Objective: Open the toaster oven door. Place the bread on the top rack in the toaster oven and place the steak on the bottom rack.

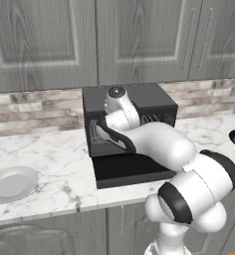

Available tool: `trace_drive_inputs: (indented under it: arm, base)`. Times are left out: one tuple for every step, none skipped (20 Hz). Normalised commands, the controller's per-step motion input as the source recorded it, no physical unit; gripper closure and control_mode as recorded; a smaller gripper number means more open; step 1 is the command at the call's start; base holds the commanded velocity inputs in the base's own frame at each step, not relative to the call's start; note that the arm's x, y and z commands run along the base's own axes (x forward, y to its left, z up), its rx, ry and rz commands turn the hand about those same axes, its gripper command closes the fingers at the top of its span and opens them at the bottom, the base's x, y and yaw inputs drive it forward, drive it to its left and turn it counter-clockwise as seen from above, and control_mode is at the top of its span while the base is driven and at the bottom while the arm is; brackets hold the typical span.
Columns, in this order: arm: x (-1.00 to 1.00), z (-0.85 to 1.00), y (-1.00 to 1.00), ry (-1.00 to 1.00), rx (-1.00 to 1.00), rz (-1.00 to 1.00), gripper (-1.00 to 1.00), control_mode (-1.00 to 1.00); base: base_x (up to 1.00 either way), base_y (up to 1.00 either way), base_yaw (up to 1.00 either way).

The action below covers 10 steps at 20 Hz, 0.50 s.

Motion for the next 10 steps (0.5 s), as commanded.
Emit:
trace_drive_inputs:
  arm:
    - [0.01, -0.28, -0.06, 0.00, 0.09, -0.02, 1.00, -1.00]
    - [0.00, -0.31, -0.02, 0.00, 0.08, 0.00, 1.00, -1.00]
    - [-0.01, -0.37, 0.00, 0.00, 0.07, 0.00, 1.00, -1.00]
    - [-0.08, -0.34, 0.00, 0.00, 0.06, 0.00, -1.00, -1.00]
    - [-0.16, -0.26, 0.00, 0.00, 0.05, 0.00, -1.00, -1.00]
    - [-0.09, -0.10, 0.00, 0.00, 0.05, 0.00, -1.00, -1.00]
    - [-0.11, 0.00, 0.00, -0.01, 0.06, 0.00, -1.00, -1.00]
    - [0.00, 0.00, 0.00, -0.02, 0.06, 0.00, -1.00, -1.00]
    - [0.00, 0.06, 0.00, -0.02, 0.06, 0.00, -1.00, -1.00]
    - [0.00, 0.07, 0.00, 0.00, 0.06, 0.00, -1.00, -1.00]
  base:
    - [0.00, 0.00, 0.00]
    - [0.00, 0.00, 0.00]
    - [0.00, 0.00, 0.00]
    - [0.00, 0.00, 0.00]
    - [0.00, 0.00, 0.00]
    - [0.00, 0.00, 0.00]
    - [0.00, 0.00, 0.00]
    - [0.00, 0.00, 0.00]
    - [0.00, 0.00, 0.00]
    - [0.00, 0.00, 0.00]
